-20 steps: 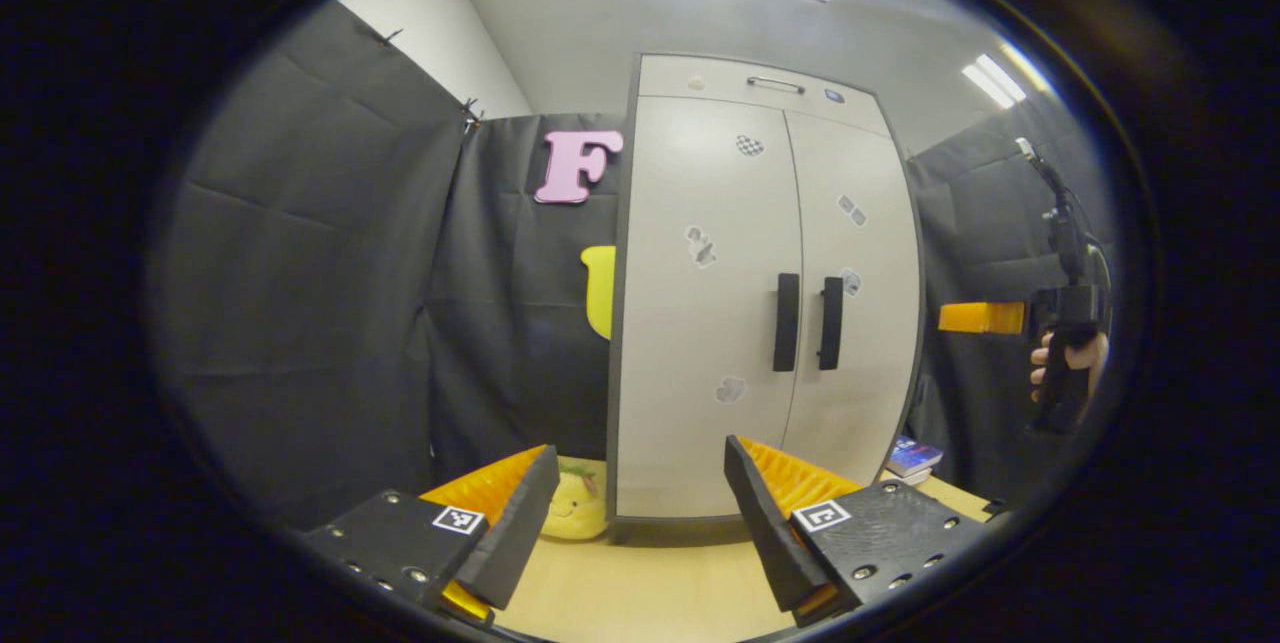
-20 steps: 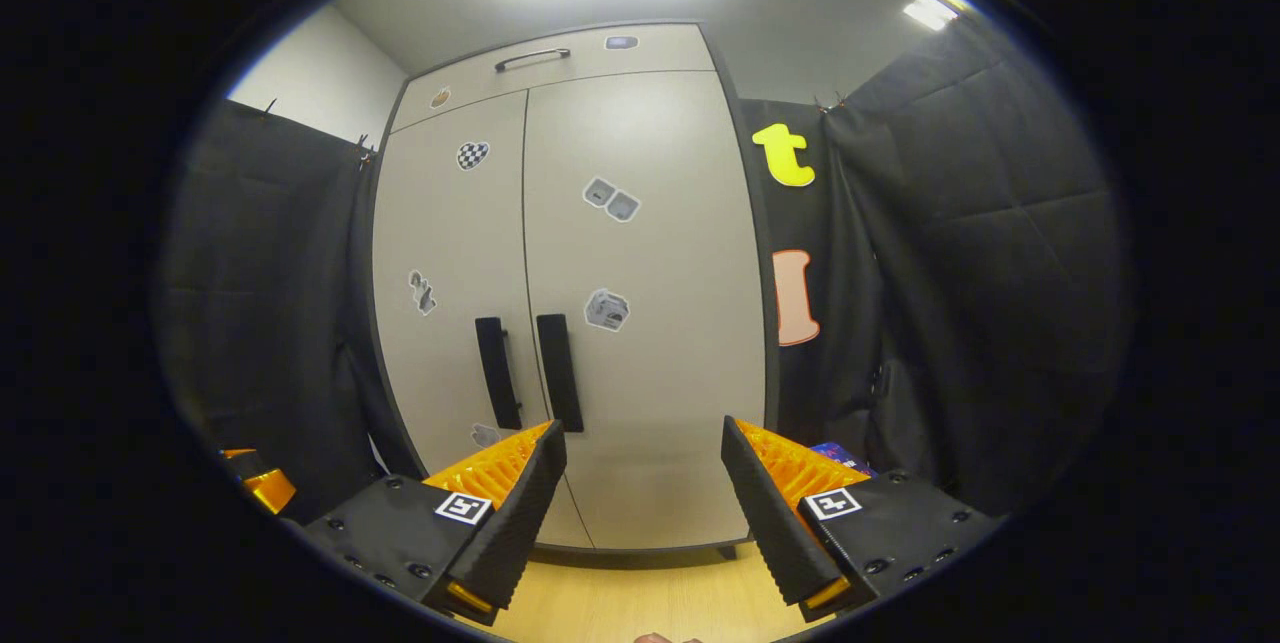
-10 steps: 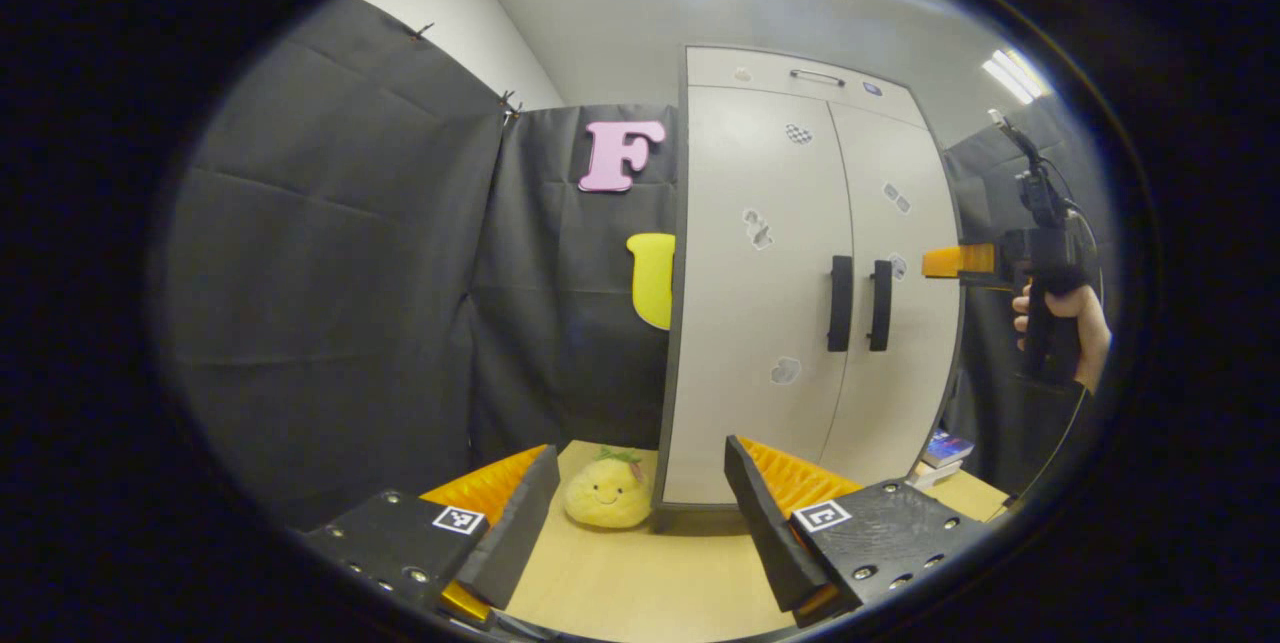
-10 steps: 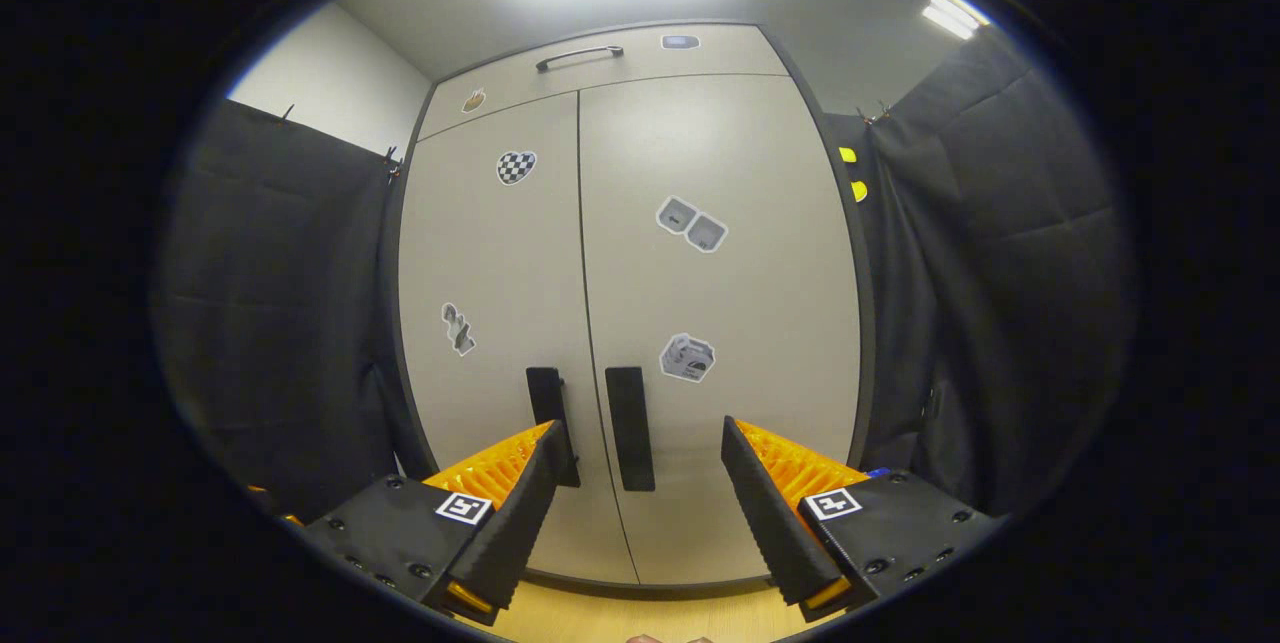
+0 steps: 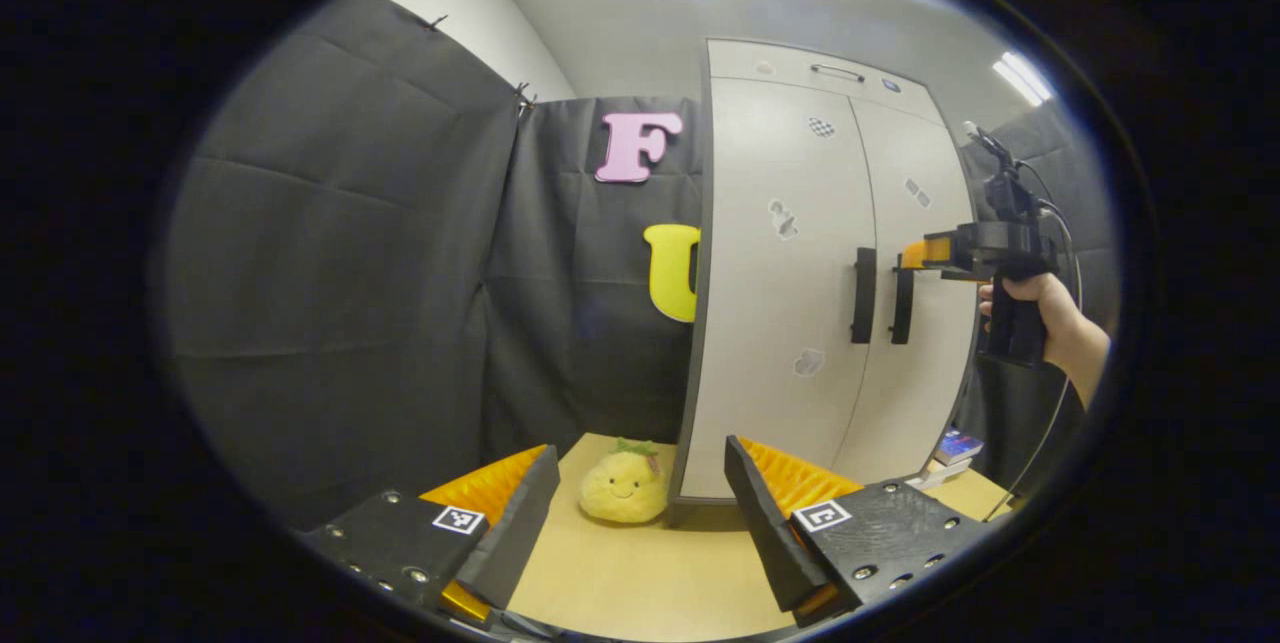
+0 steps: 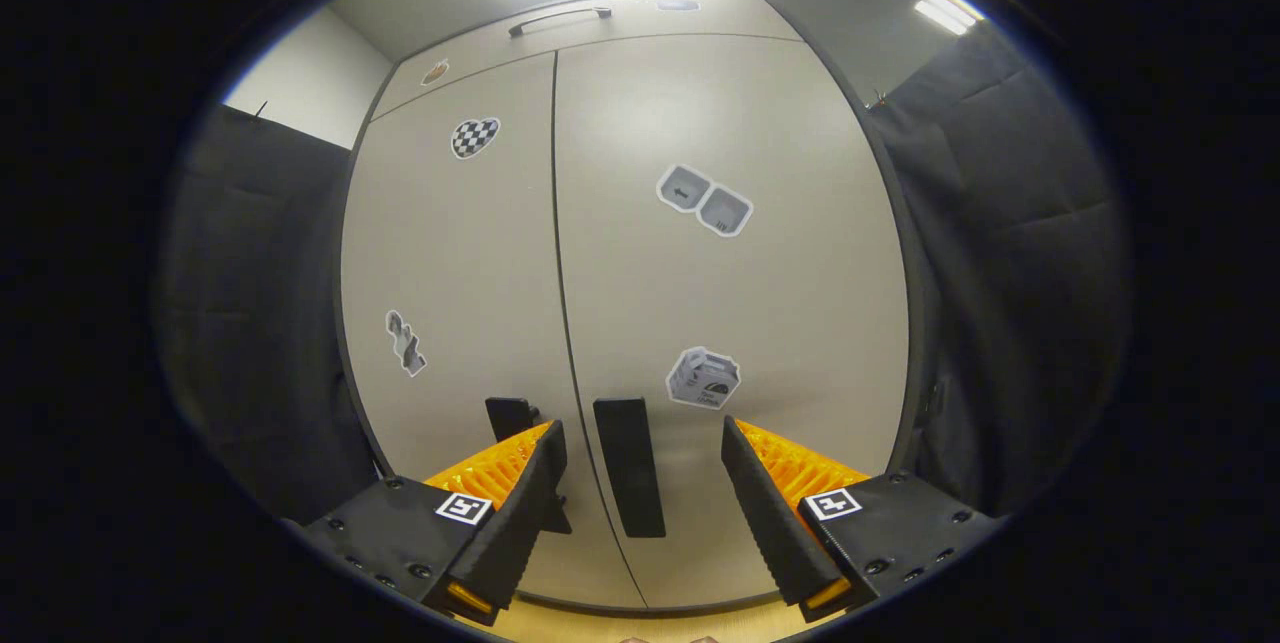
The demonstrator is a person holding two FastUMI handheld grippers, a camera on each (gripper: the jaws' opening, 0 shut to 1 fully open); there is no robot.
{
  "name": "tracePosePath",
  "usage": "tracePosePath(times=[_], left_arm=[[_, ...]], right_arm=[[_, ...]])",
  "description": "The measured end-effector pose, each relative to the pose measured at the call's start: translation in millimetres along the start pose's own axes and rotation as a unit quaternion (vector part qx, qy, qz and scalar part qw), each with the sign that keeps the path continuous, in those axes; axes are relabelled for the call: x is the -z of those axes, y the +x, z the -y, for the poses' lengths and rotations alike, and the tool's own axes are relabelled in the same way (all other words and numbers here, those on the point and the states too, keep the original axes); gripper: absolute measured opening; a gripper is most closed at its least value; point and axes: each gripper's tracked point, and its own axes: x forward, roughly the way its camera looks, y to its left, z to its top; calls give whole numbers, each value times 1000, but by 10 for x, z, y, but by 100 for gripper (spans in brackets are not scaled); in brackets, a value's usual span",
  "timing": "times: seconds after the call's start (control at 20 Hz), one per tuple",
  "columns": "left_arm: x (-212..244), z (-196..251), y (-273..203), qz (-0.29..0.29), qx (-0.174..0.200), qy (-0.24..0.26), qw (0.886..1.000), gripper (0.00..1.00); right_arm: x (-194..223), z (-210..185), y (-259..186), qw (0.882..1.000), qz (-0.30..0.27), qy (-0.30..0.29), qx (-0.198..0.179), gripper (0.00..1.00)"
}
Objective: Open the right door of the double-door shoe cabinet with the right hand, and open the left door with the left hand.
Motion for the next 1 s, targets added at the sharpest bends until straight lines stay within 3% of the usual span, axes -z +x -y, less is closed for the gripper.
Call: tracePosePath(times=[0.15,0.2,0.25,0.3,0.35,0.4,0.5,0.6,0.65,0.75,1.0], left_arm=[[53,-68,44,-6,-8,-6,1000,95],[55,-95,53,-8,-12,-7,1000,95],[49,-136,37,-7,-17,-9,1000,96],[35,-154,20,-5,-19,-14,1000,96],[25,-178,1,-3,-22,-18,1000,95],[17,-203,-13,-2,-26,-20,999,95],[43,-233,-32,-4,-30,-21,999,95],[66,-268,-34,-7,-35,-24,999,95],[72,-277,-40,-9,-35,-31,999,95],[49,-270,-38,-6,-34,-45,998,95],[59,-301,-131,-7,-41,-34,999,95]], right_arm=[[102,9,193,1000,-10,-9,10,98],[154,16,256,1000,-18,-11,12,92],[216,24,299,999,-29,-11,13,98],[267,30,337,999,-38,-7,14,98],[299,36,365,999,-43,-3,15,92],[330,47,392,999,-47,-1,18,98],[362,42,432,998,-52,-1,19,93],[370,21,453,999,-49,-8,18,77],[366,-9,449,999,-48,-10,14,52],[379,-1,457,998,-52,-20,25,36],[374,2,447,999,-44,-12,23,36]])
